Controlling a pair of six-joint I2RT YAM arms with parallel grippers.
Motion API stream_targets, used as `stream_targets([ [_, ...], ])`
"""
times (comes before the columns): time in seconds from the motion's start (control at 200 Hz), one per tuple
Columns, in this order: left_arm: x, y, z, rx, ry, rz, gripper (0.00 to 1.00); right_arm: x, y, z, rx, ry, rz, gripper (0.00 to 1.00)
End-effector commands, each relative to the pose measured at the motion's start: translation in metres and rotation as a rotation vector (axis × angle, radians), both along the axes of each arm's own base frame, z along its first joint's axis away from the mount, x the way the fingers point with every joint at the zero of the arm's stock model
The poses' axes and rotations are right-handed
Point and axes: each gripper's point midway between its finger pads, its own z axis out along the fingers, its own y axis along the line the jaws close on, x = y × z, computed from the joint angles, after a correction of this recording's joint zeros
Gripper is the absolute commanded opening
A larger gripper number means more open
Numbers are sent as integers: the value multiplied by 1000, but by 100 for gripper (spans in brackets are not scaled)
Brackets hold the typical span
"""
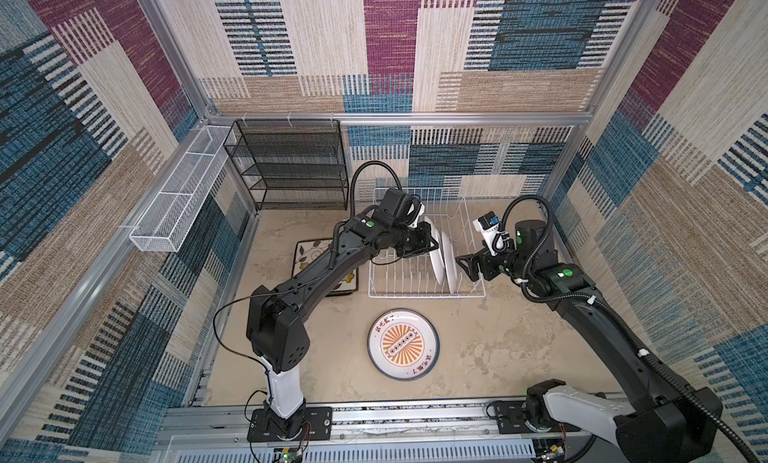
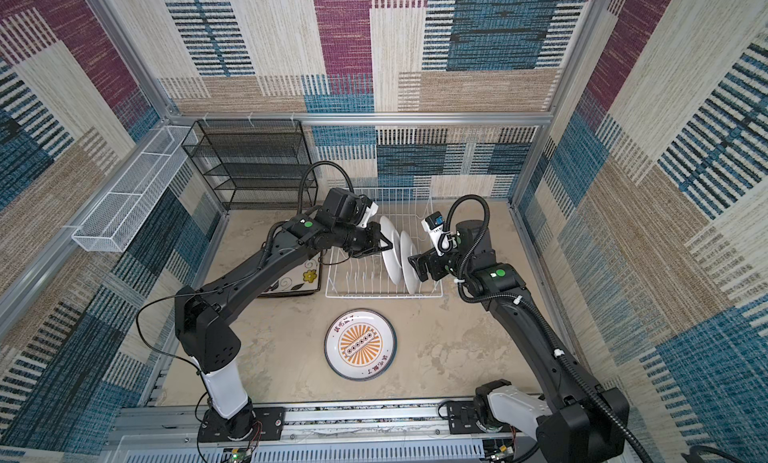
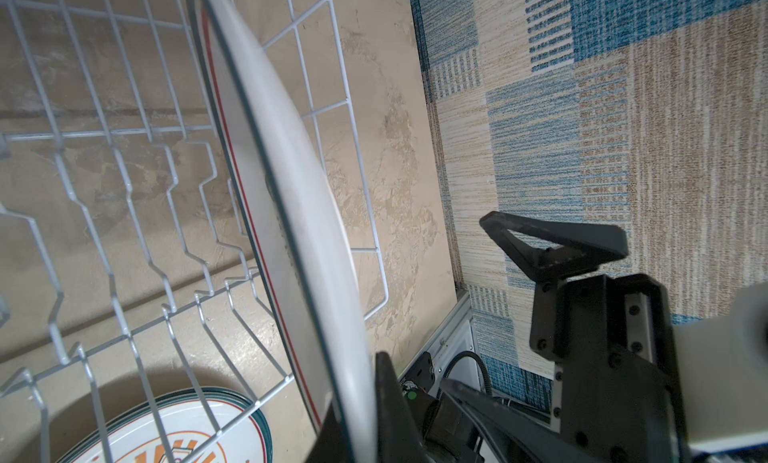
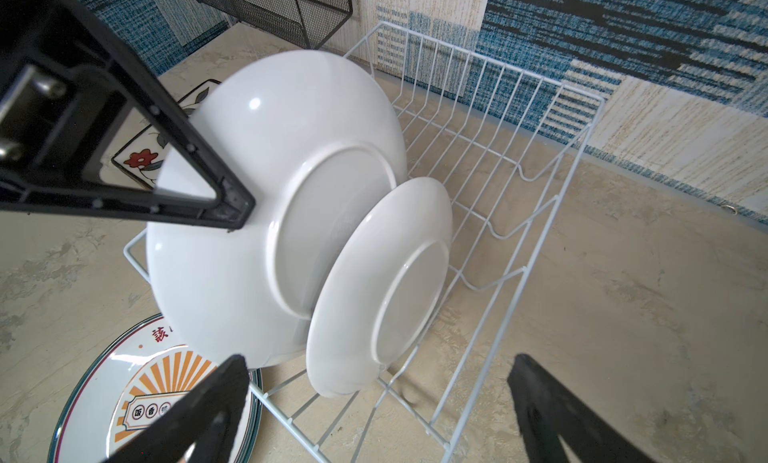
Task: Unload the plates from the dish rack
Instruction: 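Grasp the top edge of the red-lettered plate in the rack with the left gripper, then lift the red-lettered plate up out of the rack with the left gripper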
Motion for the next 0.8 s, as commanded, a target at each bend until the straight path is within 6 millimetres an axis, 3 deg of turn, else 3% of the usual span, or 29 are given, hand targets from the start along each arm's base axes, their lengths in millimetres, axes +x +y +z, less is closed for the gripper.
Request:
stream_targets([
  [0.0, 3, -2, 22, -56, -46, 9, 0, 6, 2, 16, 30, -50, -4, 100],
  [0.506, -3, 17, 43, -71, -99, 40, 0, 8, 4, 28, 75, -59, -18, 100],
  [0.796, -7, 39, 46, -42, -131, 74, 0, 7, 8, 41, 153, -66, -28, 100],
])
